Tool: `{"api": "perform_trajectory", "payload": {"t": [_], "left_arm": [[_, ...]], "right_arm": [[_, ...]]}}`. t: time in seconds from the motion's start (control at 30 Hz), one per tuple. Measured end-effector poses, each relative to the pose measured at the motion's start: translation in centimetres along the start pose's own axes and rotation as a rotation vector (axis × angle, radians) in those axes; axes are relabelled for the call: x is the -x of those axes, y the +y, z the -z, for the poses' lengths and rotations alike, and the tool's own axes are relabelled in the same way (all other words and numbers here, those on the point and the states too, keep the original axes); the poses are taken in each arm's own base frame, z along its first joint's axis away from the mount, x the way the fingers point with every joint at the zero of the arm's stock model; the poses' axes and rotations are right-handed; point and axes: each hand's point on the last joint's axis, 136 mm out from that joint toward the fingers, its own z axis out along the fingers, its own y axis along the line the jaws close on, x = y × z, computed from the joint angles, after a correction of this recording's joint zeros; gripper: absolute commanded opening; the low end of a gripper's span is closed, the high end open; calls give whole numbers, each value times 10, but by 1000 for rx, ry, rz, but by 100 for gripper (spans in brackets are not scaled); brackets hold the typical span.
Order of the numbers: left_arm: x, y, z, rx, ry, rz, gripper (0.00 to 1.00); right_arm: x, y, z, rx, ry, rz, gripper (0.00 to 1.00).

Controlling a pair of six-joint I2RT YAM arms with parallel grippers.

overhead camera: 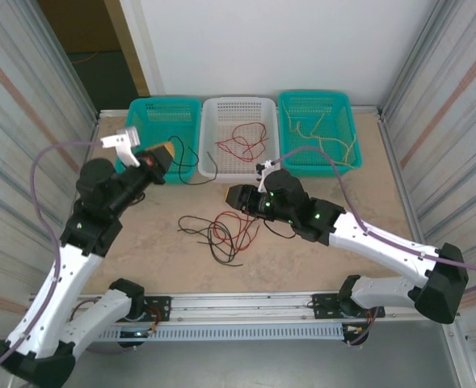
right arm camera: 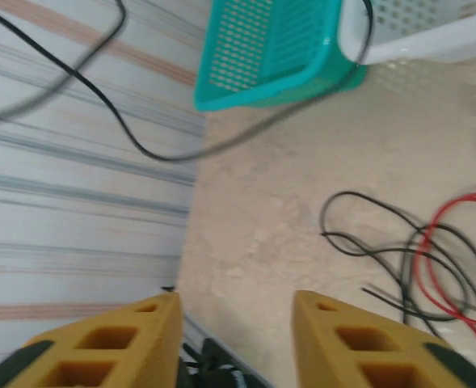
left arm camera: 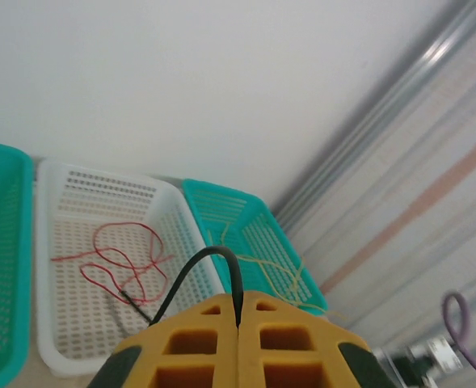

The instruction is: Untangle the cables

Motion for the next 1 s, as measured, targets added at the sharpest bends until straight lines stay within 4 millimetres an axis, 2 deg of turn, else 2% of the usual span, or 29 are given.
{"api": "perform_trajectory", "payload": {"t": [0.17,0.37,0.43,0.53,0.6,0.63,0.7,0.73,0.77,0.87,1.0], "left_arm": [[33,13,-18,55,-13,6,0],[87,36,-40,120,-66,-13,0],[98,51,-52,144,-71,-10,0],[104,75,-72,172,-57,4,0],[102,99,-88,202,-38,20,0],[100,109,-94,216,-29,27,9],[93,132,-108,252,0,36,51],[89,141,-113,267,15,46,62],[84,152,-118,282,33,59,68],[58,172,-124,308,99,109,74],[16,189,-118,346,185,183,74]], "right_arm": [[7,-14,16,-97,-32,46,51],[25,-18,43,-178,-97,102,52],[26,-24,47,-211,-102,113,52],[24,-34,49,-256,-88,121,52],[22,-39,50,-277,-80,127,52],[22,-40,50,-283,-79,131,52],[21,-44,52,-298,-75,136,52],[20,-46,53,-306,-72,140,52],[20,-47,54,-312,-70,141,52],[19,-51,57,-328,-65,141,52],[24,-64,61,-373,-70,123,52]]}}
